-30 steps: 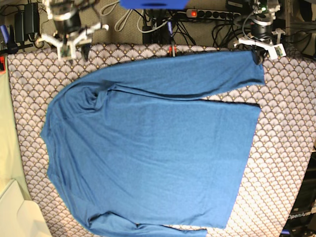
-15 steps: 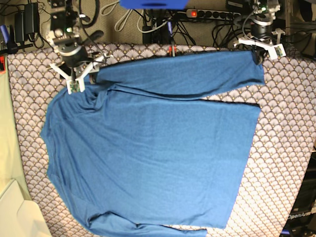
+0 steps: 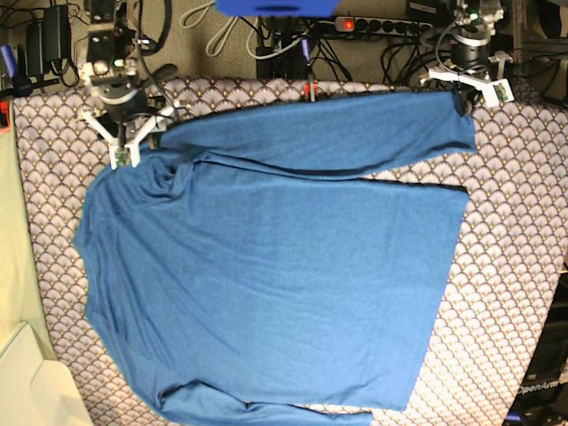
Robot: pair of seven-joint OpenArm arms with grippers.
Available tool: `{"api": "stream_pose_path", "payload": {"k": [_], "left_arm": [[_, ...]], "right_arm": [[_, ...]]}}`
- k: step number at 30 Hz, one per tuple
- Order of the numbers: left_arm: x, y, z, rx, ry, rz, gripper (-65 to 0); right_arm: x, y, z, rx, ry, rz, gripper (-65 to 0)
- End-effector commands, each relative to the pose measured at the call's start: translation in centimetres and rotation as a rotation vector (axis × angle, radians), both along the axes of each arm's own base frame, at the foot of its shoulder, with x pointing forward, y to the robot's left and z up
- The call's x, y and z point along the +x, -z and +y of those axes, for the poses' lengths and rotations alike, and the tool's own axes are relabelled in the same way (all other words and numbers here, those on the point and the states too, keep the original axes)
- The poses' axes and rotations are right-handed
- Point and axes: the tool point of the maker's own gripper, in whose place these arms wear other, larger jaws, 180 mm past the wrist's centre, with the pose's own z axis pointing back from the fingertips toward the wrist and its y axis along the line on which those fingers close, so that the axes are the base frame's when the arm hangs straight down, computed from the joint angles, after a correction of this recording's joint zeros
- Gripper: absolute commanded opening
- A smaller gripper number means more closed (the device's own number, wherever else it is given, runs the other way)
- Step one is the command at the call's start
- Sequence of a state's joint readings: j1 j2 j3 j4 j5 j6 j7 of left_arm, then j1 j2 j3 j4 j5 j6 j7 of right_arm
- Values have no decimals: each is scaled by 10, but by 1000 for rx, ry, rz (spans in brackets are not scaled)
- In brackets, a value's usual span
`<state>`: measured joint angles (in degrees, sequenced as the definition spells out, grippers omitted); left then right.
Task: Fold the T-shirt properly
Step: 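Lower the right gripper onto the shirt's other shoulder edge and grasp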
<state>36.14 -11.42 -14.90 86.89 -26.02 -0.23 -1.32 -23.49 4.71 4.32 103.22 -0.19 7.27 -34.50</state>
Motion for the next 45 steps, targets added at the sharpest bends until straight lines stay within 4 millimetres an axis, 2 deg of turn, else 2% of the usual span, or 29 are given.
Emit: {"api": "stream_pose_path", "payload": {"k": [1, 6, 13, 16, 24, 27, 31, 37, 45], "left_arm": [[-5, 3, -1, -7, 7, 26, -641], [-5, 3, -1, -7, 7, 26, -641], [-4, 2, -1, -7, 8, 25, -641], [-5, 3, -1, -7, 7, 26, -641], [-4, 1, -1, -6, 9, 22, -641], [-4, 1, -1, -6, 9, 22, -641], [-4, 1, -1, -6, 9, 22, -641], [-2, 0, -1, -6, 10, 17, -641], [20, -32, -4, 17, 42, -71, -641]], "right_arm": [[6, -9, -1, -3, -2, -39, -388], [11, -9, -1, -3, 0, -40, -388], [8, 9, -5, 10, 32, 5, -388], [7, 10, -12, 6, 53, 8, -388], [7, 10, -11, 5, 48, 9, -394], [7, 10, -11, 5, 48, 9, -466], [7, 10, -11, 6, 46, 9, -641], [8, 7, -9, 6, 40, 0, -650], [16, -14, -7, -2, 30, -58, -650]]}}
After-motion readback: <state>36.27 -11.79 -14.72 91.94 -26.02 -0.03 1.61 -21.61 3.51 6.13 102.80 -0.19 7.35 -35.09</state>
